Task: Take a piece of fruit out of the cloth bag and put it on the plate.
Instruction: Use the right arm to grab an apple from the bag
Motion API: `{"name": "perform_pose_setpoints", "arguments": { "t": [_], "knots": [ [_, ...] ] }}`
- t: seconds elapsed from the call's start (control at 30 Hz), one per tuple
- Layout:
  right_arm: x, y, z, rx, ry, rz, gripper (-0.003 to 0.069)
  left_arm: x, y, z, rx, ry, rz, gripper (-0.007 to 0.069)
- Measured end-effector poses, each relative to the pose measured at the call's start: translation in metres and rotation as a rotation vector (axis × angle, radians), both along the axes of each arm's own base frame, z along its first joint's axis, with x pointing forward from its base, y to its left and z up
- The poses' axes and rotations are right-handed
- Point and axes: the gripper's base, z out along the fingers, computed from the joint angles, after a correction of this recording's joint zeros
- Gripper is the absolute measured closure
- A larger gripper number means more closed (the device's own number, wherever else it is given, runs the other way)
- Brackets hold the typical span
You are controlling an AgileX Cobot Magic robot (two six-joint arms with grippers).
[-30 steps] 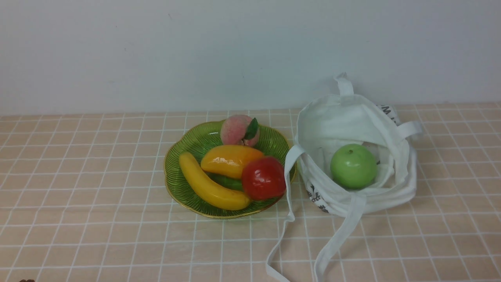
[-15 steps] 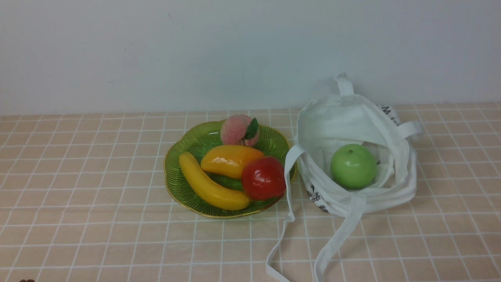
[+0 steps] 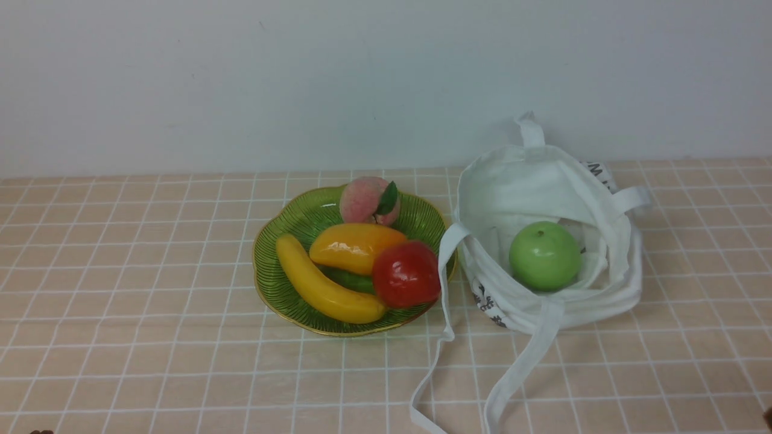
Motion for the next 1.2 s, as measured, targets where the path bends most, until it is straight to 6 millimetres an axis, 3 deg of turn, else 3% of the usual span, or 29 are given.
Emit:
{"name": "perform_pose_setpoints", "arguments": {
  "t": [0.2, 0.37, 0.4, 0.53, 0.63, 0.73, 0.87, 0.97, 1.13, 1.2],
  "knots": [
    [0.001, 0.000, 0.008, 0.353, -0.021, -0.027, 0.0673, 0.000, 0.000, 0.000, 0.000, 0.000, 0.000, 0.0632],
    [0.000, 0.000, 0.011, 0.347, -0.032, -0.020, 0.0673, 0.000, 0.000, 0.000, 0.000, 0.000, 0.000, 0.0632],
    [-0.001, 0.002, 0.017, 0.309, -0.047, -0.001, 0.0673, 0.000, 0.000, 0.000, 0.000, 0.000, 0.000, 0.0632],
    [-0.011, 0.003, 0.082, 0.066, -0.221, 0.044, 0.0673, 0.000, 0.000, 0.000, 0.000, 0.000, 0.000, 0.0632],
    [-0.005, 0.005, 0.112, -0.102, -0.201, 0.071, 0.0673, 0.000, 0.000, 0.000, 0.000, 0.000, 0.000, 0.0632],
    [0.024, 0.011, 0.127, -0.305, 0.015, 0.144, 0.0671, 0.000, 0.000, 0.000, 0.000, 0.000, 0.000, 0.0632],
    [0.071, 0.017, 0.113, -0.404, 0.358, 0.227, 0.0670, 0.000, 0.000, 0.000, 0.000, 0.000, 0.000, 0.0632],
    [0.105, 0.021, 0.101, -0.413, 0.509, 0.260, 0.0666, 0.000, 0.000, 0.000, 0.000, 0.000, 0.000, 0.0632],
    [0.158, 0.037, 0.084, -0.474, 0.616, 0.364, 0.0623, 0.000, 0.000, 0.000, 0.000, 0.000, 0.000, 0.0632],
    [0.181, 0.049, 0.078, -0.521, 0.614, 0.411, 0.0573, 0.000, 0.000, 0.000, 0.000, 0.000, 0.000, 0.0632]
  ]
}}
